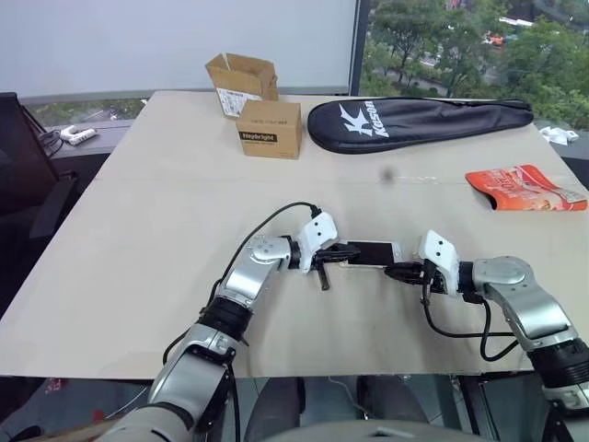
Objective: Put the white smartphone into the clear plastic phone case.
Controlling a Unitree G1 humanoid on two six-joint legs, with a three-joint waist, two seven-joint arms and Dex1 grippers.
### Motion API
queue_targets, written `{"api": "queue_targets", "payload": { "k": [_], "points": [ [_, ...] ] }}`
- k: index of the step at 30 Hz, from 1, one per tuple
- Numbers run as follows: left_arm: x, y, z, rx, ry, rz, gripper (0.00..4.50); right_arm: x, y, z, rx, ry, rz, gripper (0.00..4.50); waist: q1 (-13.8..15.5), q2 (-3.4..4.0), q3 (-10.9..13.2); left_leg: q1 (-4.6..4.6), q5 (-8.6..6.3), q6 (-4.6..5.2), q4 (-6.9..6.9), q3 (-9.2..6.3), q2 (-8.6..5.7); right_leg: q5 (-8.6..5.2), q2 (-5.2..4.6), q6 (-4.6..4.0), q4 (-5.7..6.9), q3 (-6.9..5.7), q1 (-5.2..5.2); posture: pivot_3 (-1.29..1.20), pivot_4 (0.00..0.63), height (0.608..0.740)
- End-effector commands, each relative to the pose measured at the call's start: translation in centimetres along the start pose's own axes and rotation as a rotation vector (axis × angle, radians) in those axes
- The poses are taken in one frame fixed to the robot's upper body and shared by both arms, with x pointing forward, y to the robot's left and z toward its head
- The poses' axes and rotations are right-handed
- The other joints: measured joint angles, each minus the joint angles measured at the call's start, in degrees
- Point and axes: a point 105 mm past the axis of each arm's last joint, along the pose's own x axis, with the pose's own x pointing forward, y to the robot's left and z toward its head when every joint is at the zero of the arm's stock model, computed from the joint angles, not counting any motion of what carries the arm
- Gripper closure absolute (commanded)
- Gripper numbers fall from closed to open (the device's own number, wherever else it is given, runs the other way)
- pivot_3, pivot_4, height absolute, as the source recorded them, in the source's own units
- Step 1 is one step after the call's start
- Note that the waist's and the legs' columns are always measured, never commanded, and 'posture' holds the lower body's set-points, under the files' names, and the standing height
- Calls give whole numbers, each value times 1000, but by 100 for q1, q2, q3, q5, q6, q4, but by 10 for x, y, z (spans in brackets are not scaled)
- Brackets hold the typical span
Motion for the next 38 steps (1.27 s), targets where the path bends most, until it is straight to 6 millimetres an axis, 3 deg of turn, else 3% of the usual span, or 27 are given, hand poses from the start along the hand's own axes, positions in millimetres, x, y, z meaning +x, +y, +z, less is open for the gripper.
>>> {"api": "queue_targets", "payload": {
  "k": [1, 4, 8, 12, 16, 20, 21, 23, 24, 25, 29, 30, 31, 38],
  "points": [
    [-2, -1, -10, -19, 33, 5, 4500, -10, 8, 45, 136, -281, 75, 4451, -2, 28, 35, -6, 0, 0, -2, 0, -2, 10, 0, -17, 0, 0, -8, 0, 150, 740],
    [-1, 0, -10, -17, 35, 5, 4500, -19, -7, 61, 159, -384, 5, 4451, 4, 71, 76, -27, 0, 1, -3, -3, -15, 12, 0, -18, 0, 0, -22, 0, 150, 740],
    [0, 0, -9, -14, 32, 4, 4500, -28, -20, 76, 194, -488, -54, 4451, 7, 74, 84, -46, 0, 1, -3, -15, -18, 12, 1, -17, -20, -23, -24, 0, 150, 740],
    [-3, 4, 5, -10, -36, 24, 4500, -37, -30, 86, 209, -573, -104, 4451, 8, 91, 99, -81, 1, 1, -3, -19, -18, 14, 2, -16, -26, -41, -46, 0, 150, 740],
    [-25, 7, 36, 0, -192, 67, 4500, -42, -29, 68, 141, -491, -143, 4451, 3, 94, 114, -105, 1, 1, -8, -14, -19, 26, 3, 6, -24, -40, -70, 0, 150, 740],
    [-65, 4, 28, 25, -148, 124, 4500, -57, -41, 41, 30, -390, -319, 4451, -12, 101, 122, -134, 2, 0, -28, -15, -16, 27, 5, 8, -16, -38, -110, 0, 150, 740],
    [-72, 4, 25, 27, -131, 136, 4246, -59, -39, 36, 24, -371, -305, 3871, -11, 108, 127, -134, 2, 0, -30, -15, -16, 25, 6, 9, -14, -41, -112, 0, 150, 740],
    [-98, 0, 16, -11, -109, 164, 3879, -71, -32, 17, 33, -322, -259, 3423, -3, 116, 137, -134, 2, 0, -33, -12, -16, 25, 6, 9, -14, -42, -114, 0, 150, 740],
    [-109, -3, 12, -26, -96, 179, 3190, -76, -29, 9, 30, -293, -248, 2667, -1, 116, 138, -134, 2, 0, -34, -11, -16, 24, 5, 9, -15, -41, -114, 0, 150, 740],
    [-120, -6, 4, -36, -71, 192, 2934, -82, -26, 0, 18, -262, -236, 2383, -1, 115, 140, -134, 2, 0, -35, -11, -15, 23, 5, 9, -19, -42, -113, 0, 150, 740],
    [-150, -23, -16, -66, 2, 226, 926, -105, -19, -19, 2, -213, -223, 330, 7, 119, 157, -134, 1, 0, -35, -5, -14, 10, 1, -13, -29, -40, -110, 0, 150, 740],
    [-154, -25, -17, -73, 6, 237, 420, -110, -19, -22, 6, -212, -224, 0, 12, 118, 167, -134, 2, 0, -35, -5, -14, 10, 0, -13, -34, -38, -110, 0, 150, 740],
    [-158, -26, -18, -71, 12, 254, 23, -115, -18, -25, 4, -203, -223, 0, 20, 117, 171, -134, 2, 0, -30, -5, -14, 10, -2, -14, -34, -37, -109, 0, 150, 740],
    [-169, -29, -22, -72, 29, 323, 23, -137, -19, -36, -9, -185, -234, 0, 18, 110, 177, -105, 3, -1, -20, 3, -14, 3, -11, 1, -32, -19, -89, 0, 150, 740]
  ]
}}
